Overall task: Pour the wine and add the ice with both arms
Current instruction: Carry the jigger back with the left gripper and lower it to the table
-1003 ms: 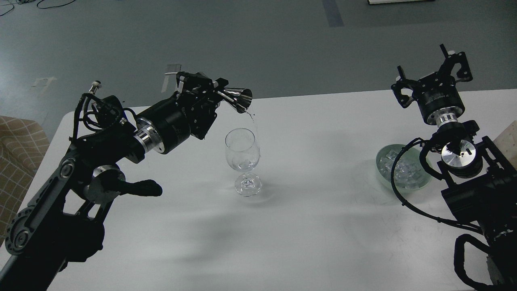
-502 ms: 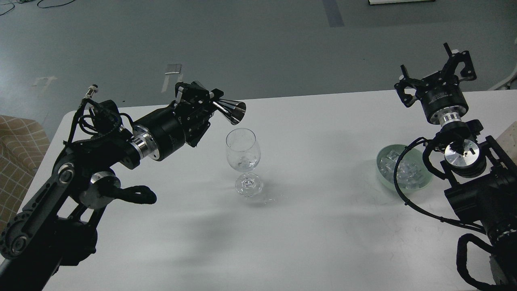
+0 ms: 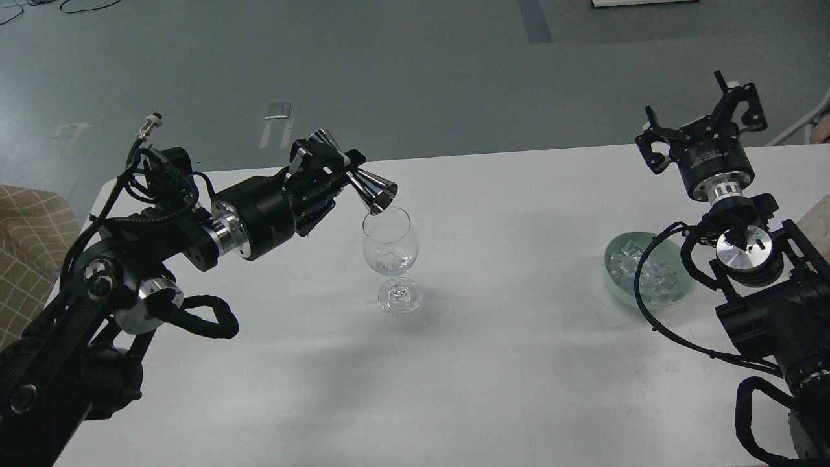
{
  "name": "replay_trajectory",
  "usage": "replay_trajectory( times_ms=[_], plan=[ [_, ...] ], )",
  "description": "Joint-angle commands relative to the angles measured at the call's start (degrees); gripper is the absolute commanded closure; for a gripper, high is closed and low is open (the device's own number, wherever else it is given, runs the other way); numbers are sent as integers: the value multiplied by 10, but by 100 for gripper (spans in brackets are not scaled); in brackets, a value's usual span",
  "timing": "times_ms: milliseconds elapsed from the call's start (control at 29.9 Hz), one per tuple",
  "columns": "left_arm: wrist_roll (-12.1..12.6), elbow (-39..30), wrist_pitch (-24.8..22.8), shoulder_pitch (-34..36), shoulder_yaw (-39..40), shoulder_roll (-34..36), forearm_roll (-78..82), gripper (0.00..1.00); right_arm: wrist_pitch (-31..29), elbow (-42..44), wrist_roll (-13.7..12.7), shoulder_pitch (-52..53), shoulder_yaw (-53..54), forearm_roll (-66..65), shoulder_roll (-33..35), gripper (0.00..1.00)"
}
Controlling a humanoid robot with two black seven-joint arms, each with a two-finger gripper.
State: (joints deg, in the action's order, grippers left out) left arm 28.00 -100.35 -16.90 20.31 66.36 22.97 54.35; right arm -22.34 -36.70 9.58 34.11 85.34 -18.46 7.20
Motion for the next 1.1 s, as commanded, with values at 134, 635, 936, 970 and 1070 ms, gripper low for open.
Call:
replay_trajectory(
  times_ms=[134,635,936,970,1070],
  plan=[
    [0,0,-1,3,2,0,1,81,0,1,0,-1,0,0,0,0],
    [0,0,9,-13,67,-4,-36,80,0,1,0,0,0,0,0,0],
    [0,11,12,-102,249,-39,-202,79,0,8,0,3,0,-3,2,0],
    [0,17,12,-106,261,-41,-216,79,0,8,0,4,-1,-4,2,0],
    [0,67,12,-115,293,-42,-263,79,0,7,0,6,-4,-4,1,0]
  ],
)
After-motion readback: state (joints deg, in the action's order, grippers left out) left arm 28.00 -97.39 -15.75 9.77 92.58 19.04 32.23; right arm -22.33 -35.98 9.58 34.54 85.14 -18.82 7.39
